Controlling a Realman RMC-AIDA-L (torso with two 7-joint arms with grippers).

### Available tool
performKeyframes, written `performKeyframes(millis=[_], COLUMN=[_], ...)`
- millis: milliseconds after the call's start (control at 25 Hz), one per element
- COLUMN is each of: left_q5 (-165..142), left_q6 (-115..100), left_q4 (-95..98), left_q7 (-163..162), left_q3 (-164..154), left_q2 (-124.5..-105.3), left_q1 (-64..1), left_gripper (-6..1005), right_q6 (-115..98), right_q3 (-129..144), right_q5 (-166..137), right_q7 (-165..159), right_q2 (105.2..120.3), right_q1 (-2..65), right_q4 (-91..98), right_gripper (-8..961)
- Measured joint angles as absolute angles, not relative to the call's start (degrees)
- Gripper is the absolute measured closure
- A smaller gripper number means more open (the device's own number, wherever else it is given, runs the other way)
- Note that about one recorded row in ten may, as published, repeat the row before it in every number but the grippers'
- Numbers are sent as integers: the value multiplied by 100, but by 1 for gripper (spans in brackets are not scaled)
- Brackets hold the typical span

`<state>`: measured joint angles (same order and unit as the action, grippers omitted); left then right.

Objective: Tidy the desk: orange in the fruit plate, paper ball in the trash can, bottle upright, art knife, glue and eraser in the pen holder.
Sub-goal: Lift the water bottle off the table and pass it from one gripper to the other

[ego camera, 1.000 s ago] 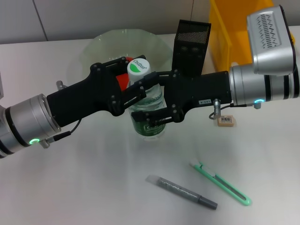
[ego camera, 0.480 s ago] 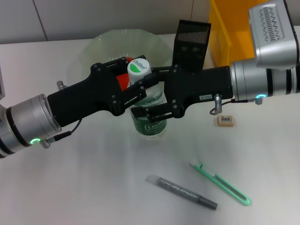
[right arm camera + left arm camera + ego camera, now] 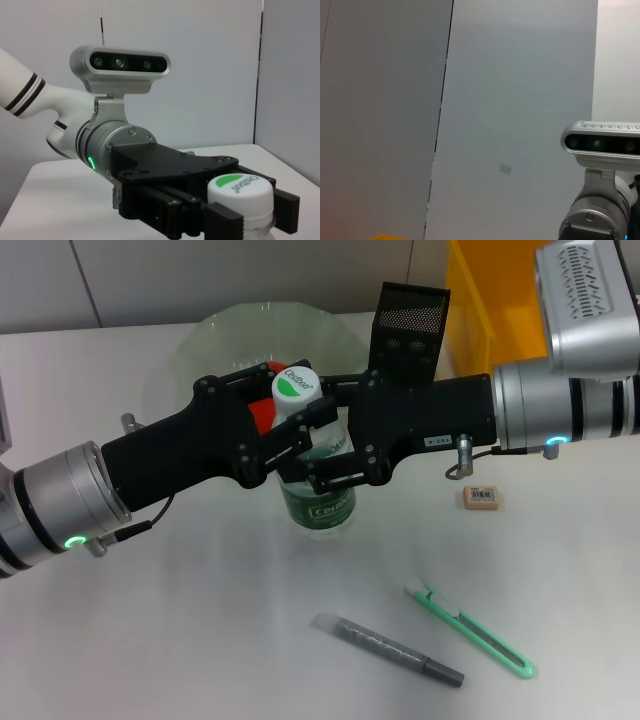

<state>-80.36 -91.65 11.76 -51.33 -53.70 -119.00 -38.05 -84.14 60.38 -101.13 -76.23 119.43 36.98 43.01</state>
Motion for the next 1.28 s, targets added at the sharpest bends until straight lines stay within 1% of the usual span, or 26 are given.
performKeyframes(millis=[440,1280], left_q5=[-8033,-8013], left_q6=[-9177,-9202], left_q4=[1187,1187], left_q7=[-5133,-5132], left_q3=[-5370,-5369], left_q2=[-11900,-11900], left_q1=[-3815,-3815], left_gripper=[563,563], right_q6=[-8516,-8509], right_q3=[6029,6039], right_q5=[-10029,-9958], right_q7=[-7644,-7647], right_q2=[11947,11930], right_q1=[3553,3544], right_q4=[4506,4490], right_gripper=[208,232])
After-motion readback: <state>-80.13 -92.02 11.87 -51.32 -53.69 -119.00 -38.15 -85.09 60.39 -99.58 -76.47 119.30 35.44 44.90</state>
